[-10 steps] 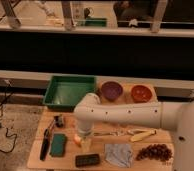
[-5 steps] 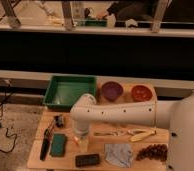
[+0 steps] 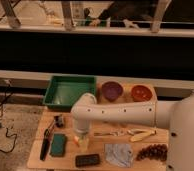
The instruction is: Place apple in red bowl
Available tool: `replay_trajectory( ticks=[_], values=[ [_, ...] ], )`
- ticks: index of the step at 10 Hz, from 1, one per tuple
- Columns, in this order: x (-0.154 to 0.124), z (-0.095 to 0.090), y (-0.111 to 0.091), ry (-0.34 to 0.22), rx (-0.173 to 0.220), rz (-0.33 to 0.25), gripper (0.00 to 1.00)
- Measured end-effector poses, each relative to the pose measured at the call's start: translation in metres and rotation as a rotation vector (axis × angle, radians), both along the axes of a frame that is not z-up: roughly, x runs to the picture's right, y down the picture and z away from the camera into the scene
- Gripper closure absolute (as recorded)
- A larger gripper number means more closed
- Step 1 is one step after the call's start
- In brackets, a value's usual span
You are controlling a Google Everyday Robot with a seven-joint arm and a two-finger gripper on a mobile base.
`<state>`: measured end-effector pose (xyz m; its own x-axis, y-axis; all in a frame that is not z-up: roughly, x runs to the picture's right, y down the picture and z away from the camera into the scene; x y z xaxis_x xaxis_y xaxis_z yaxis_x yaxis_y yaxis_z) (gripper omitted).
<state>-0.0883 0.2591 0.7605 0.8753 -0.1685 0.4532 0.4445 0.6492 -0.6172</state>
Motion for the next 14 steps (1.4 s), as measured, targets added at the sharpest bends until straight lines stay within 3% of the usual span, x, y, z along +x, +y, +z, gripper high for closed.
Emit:
replay_trajectory(
  ticks=[4,9,12,14],
  values=[
    [-0.005,0.005,-0.002,-0.021,0.004,-0.006,0.68],
    [0.000,0.002,0.000,-0.040,-0.004,0.017,0.72],
    [-0.006,-0.030,-0.016,-0.087,0.025,0.039,0.72],
    [-0.006,-0.056,-0.033,-0.121,0.058,0.060,0.86]
  ],
)
